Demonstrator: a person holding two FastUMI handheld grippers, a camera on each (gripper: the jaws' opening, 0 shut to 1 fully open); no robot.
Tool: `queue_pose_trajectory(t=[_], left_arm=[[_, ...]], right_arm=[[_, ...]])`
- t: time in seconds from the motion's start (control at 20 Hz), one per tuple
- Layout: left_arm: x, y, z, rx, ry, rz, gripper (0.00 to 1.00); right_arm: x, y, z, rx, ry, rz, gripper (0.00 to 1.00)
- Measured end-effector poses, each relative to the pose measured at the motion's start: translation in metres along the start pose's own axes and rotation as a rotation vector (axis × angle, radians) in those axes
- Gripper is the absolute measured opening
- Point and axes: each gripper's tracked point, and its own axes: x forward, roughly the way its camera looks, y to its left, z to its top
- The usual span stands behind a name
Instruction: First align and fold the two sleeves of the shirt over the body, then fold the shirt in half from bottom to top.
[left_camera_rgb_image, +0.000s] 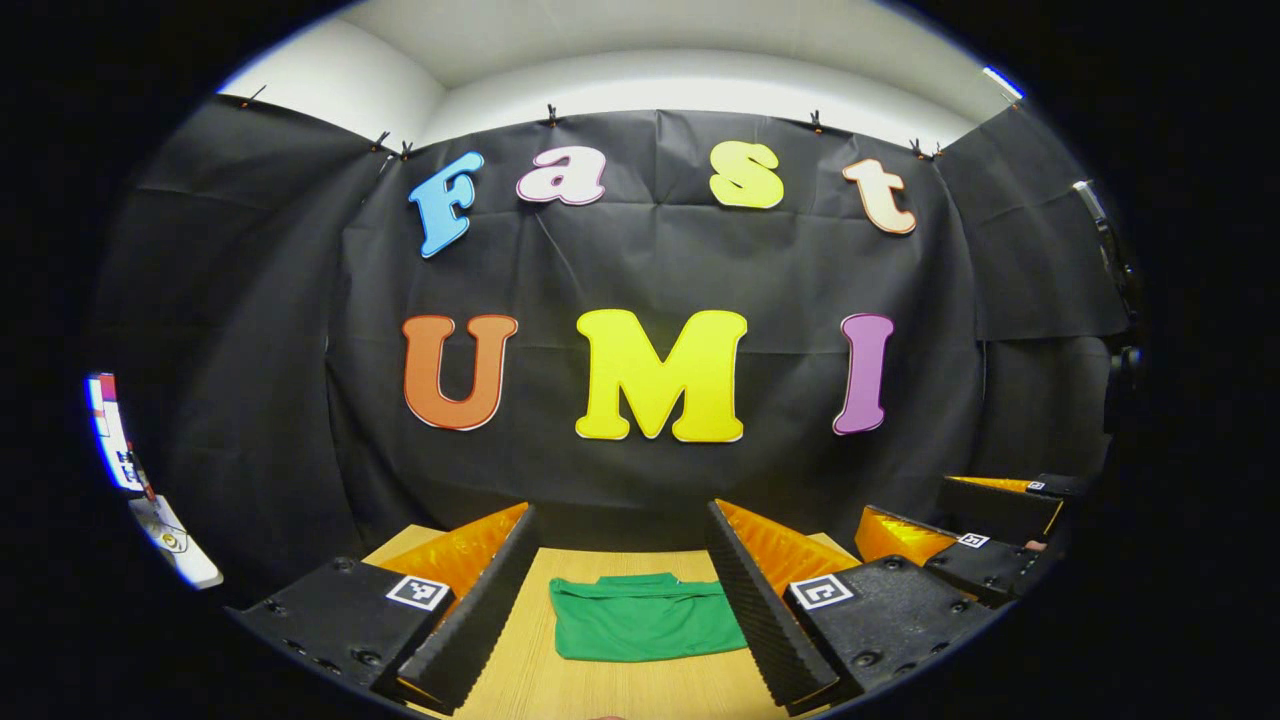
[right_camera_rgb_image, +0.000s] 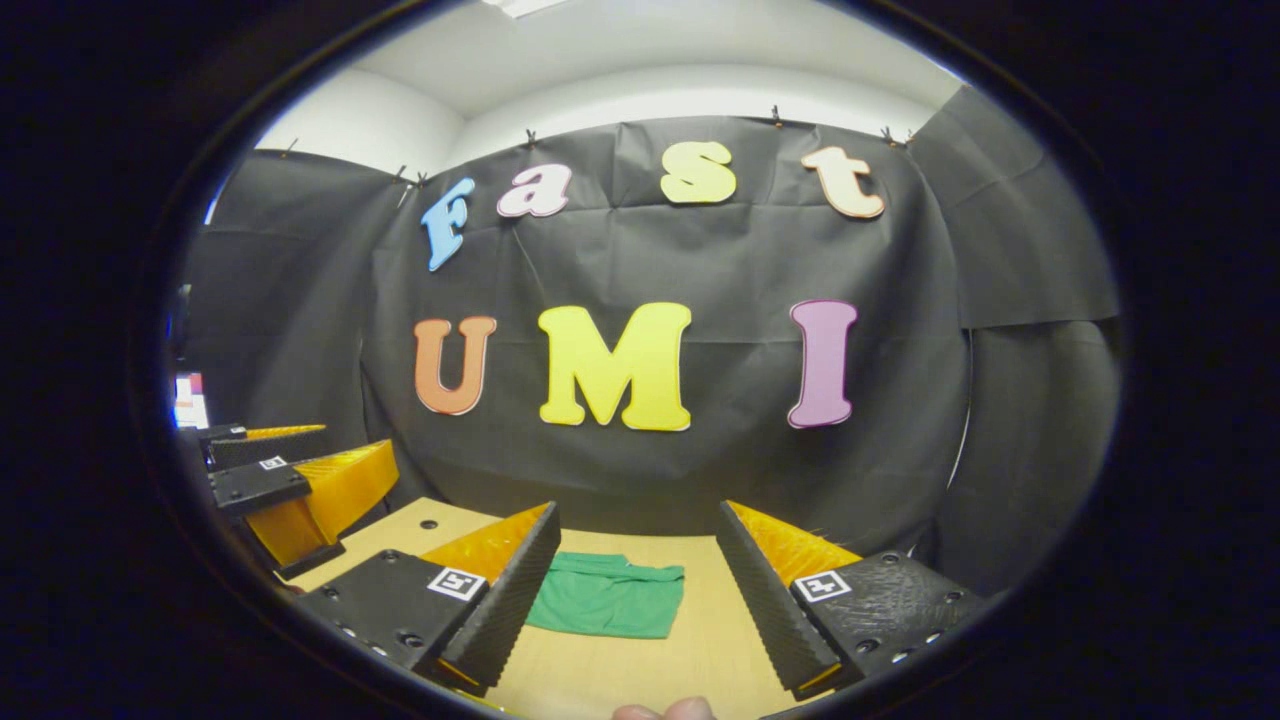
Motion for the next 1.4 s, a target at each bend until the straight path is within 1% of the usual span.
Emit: queue_pose_trajectory(t=[0.15,0.3,0.4,0.5,0.65,0.7,0.75,0.8,0.9,0.95,1.05,1.2,1.4], left_arm=[[0.001,-0.006,0.005,0.028,-0.013,-0.014,1.00],[0.002,-0.009,0.008,0.013,-0.015,-0.024,1.00],[0.003,-0.007,0.010,0.022,-0.028,-0.023,1.00],[0.004,-0.005,0.007,0.012,-0.019,-0.021,1.00],[0.002,-0.002,0.008,0.011,-0.019,-0.019,1.00],[0.002,0.000,0.008,0.012,-0.020,-0.018,1.00],[0.002,0.000,0.009,0.007,-0.019,-0.021,0.98],[0.001,0.001,0.008,0.006,-0.019,-0.022,1.00],[-0.002,0.003,0.006,0.012,-0.014,-0.026,1.00],[-0.002,0.005,0.003,0.014,-0.012,-0.025,1.00],[-0.003,0.005,0.003,0.014,-0.007,-0.029,1.00],[-0.004,0.005,0.004,0.017,0.000,-0.034,1.00],[-0.005,0.006,0.007,0.017,-0.009,-0.035,1.00]], right_arm=[[-0.001,-0.005,0.003,0.005,-0.006,-0.012,0.96],[-0.004,-0.007,0.014,0.004,-0.036,-0.028,0.96],[-0.005,-0.008,0.016,-0.007,-0.052,-0.040,0.96],[-0.005,-0.003,0.015,0.002,-0.046,-0.033,0.96],[-0.008,0.002,0.016,-0.023,-0.048,-0.029,0.97],[-0.008,0.004,0.016,-0.022,-0.048,-0.028,0.95],[-0.009,0.006,0.017,-0.015,-0.048,-0.027,0.96],[-0.008,0.007,0.016,-0.009,-0.050,-0.027,0.96],[-0.009,0.010,0.015,-0.011,-0.047,-0.026,0.96],[-0.010,0.012,0.014,-0.012,-0.044,-0.025,0.97],[-0.012,0.014,0.014,-0.009,-0.041,-0.023,0.96],[-0.015,0.016,0.012,-0.014,-0.031,-0.022,0.97],[-0.017,0.012,0.016,-0.015,-0.040,-0.035,0.96]])
